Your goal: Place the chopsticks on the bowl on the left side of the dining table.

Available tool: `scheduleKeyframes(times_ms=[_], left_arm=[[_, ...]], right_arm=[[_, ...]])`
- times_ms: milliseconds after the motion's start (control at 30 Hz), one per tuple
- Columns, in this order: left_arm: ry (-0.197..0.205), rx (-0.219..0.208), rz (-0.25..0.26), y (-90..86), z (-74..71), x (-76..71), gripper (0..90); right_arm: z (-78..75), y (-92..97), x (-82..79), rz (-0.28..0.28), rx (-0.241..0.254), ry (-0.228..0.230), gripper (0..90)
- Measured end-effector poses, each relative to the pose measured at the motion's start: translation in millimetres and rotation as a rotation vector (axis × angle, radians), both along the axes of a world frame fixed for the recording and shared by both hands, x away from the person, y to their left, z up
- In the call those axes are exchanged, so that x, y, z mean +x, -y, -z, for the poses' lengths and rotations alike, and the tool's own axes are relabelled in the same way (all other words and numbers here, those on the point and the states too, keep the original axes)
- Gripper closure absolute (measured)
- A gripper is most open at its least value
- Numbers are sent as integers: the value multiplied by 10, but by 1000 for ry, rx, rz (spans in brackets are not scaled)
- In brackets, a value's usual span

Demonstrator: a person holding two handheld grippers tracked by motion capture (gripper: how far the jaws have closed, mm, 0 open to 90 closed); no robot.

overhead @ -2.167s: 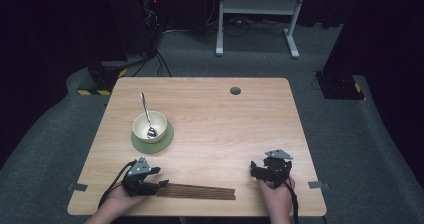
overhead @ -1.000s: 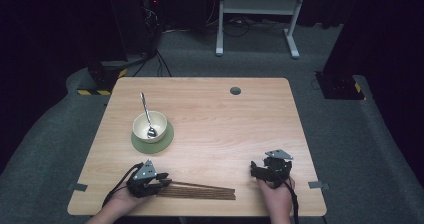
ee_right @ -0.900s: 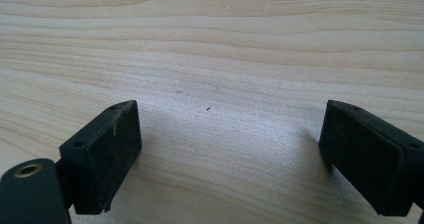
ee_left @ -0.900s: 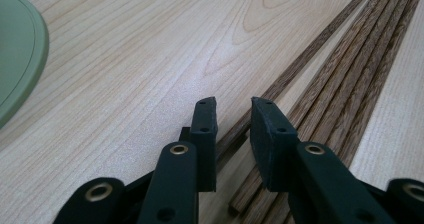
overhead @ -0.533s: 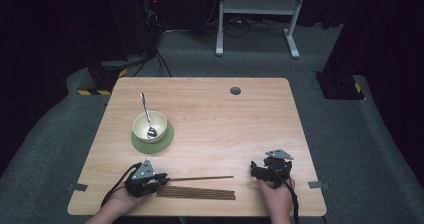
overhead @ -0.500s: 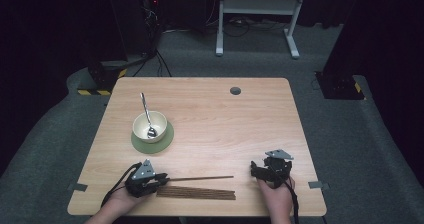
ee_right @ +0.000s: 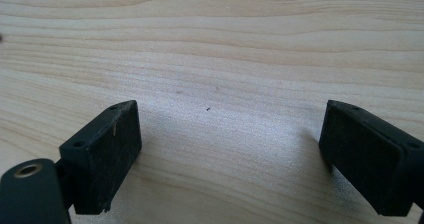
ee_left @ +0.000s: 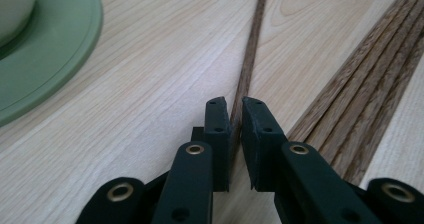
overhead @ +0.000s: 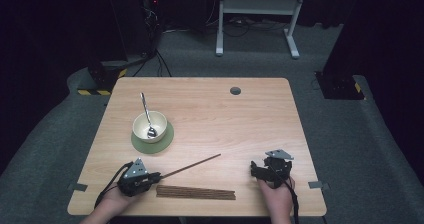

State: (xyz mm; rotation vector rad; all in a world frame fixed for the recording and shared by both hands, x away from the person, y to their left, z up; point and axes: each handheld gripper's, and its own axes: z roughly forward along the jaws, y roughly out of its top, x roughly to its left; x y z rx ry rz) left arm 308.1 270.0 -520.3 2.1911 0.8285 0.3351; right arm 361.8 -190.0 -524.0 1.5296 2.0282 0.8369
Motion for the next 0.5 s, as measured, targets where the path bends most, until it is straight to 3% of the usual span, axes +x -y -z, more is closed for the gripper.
scheduleKeyframes(times_ms=[167,267,400,500], left_arm=[[9,5,-10,-16,3,-1,798],[20,8,-17,34,9,7,695],[37,1,-16,91,25,16,726],[15,-21,-30,88,26,34,760]], right_arm=[[0,-3,-1,1,0,-1,96],[0,-5,-2,1,1,-2,96],[0,-5,-2,-1,2,-2,96],[0,-3,-2,-2,2,-2,96]])
